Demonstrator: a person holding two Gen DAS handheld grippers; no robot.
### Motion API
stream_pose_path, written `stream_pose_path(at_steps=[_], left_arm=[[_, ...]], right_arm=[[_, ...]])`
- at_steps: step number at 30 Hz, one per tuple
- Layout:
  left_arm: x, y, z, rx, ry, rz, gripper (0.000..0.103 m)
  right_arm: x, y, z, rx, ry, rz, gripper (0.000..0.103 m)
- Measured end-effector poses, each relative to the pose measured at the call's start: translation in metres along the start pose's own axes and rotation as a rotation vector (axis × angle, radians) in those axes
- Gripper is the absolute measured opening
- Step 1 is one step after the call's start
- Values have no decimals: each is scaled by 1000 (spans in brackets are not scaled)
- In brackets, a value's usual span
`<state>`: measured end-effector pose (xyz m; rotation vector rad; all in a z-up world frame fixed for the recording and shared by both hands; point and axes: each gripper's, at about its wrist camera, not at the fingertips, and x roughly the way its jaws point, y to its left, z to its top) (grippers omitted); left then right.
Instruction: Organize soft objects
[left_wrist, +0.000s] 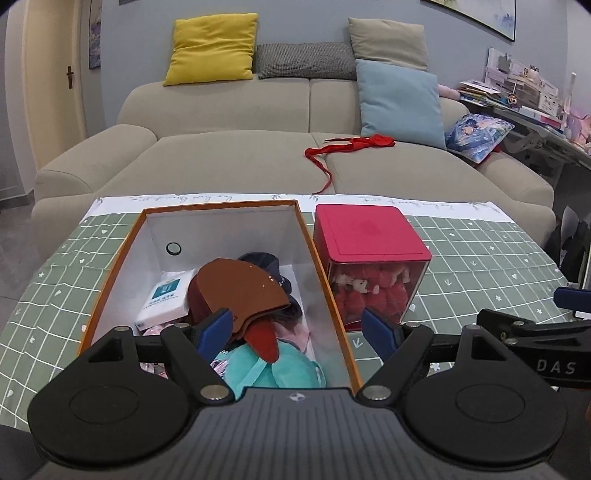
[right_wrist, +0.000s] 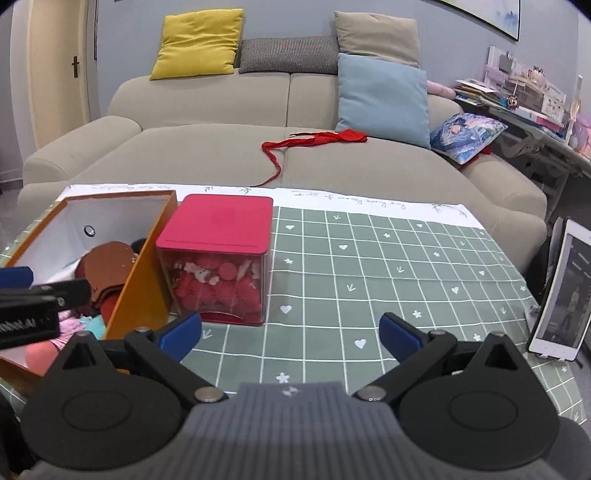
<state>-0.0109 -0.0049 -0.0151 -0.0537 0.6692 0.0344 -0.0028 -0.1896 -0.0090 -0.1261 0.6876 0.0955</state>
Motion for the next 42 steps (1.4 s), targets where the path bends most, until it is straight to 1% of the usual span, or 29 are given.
stream_pose_path(at_steps=[2, 5, 11, 14, 17, 22, 28, 42], left_arm=[[0, 1, 1, -2, 0, 2, 93], [-3, -1, 1, 12, -8, 27, 93], [-6, -1, 2, 29, -22, 25, 93], [-4, -2, 2, 43, -14, 32, 93], [-4, -1, 3, 32, -4, 24, 93], [-6, -1, 4, 40, -11, 26, 93], [-3, -2, 3, 52, 14, 30, 93], [-1, -2, 1, 56, 29, 20, 93]], right_arm=[[1, 0, 0, 2, 10, 7, 100], [2, -1, 0, -2, 9, 2, 100], [-1, -1, 2, 3, 10, 2, 100], [-1, 1, 2, -7, 18, 11, 100], [-2, 3, 3, -16, 16, 18, 100], [-4, 6, 3, -21, 11, 15, 100], [-4, 7, 3, -27, 18, 16, 100], [-4, 8, 3, -34, 27, 14, 100]])
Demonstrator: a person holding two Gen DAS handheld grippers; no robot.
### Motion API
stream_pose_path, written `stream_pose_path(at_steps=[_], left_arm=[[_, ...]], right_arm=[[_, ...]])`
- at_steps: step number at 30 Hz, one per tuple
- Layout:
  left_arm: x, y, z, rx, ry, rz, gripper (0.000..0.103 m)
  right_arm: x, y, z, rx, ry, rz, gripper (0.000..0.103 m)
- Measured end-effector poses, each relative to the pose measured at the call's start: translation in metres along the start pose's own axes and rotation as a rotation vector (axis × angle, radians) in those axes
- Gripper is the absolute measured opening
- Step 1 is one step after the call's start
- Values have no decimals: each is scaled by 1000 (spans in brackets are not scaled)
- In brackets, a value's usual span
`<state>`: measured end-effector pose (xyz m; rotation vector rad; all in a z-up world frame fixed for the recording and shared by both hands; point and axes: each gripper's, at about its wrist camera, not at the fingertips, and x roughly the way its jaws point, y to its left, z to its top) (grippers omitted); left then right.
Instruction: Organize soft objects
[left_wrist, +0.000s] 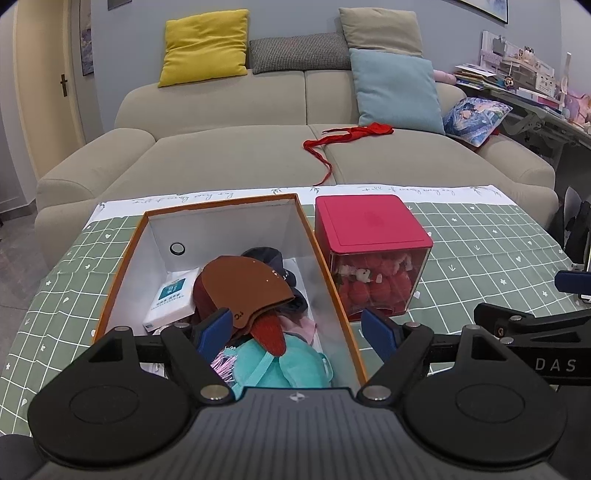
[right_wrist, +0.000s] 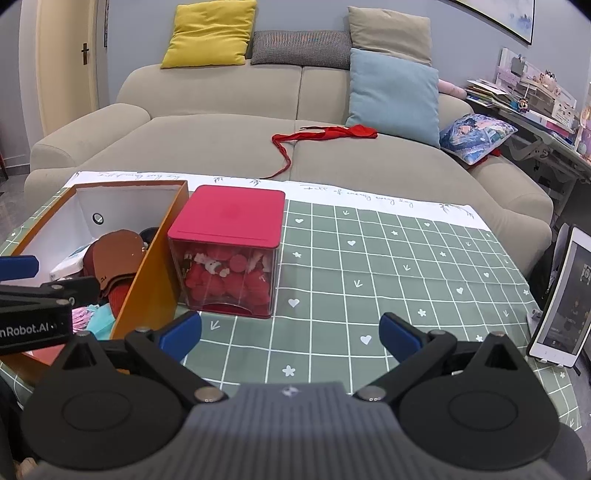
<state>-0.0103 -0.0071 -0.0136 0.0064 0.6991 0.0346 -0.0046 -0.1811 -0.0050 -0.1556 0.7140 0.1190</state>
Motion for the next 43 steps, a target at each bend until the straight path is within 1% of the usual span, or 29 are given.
stream_pose_path(at_steps=[14, 21, 43], left_arm=[[3, 1, -1, 8, 19, 15, 93], [5, 2, -1, 1, 32, -6, 93], [5, 0, -2, -1, 41, -4, 93]], right_arm=[[-1, 0, 0, -8, -4, -10, 100], [-1, -1, 1, -14, -2, -10, 100], [0, -2, 0, -15, 14, -15, 100]])
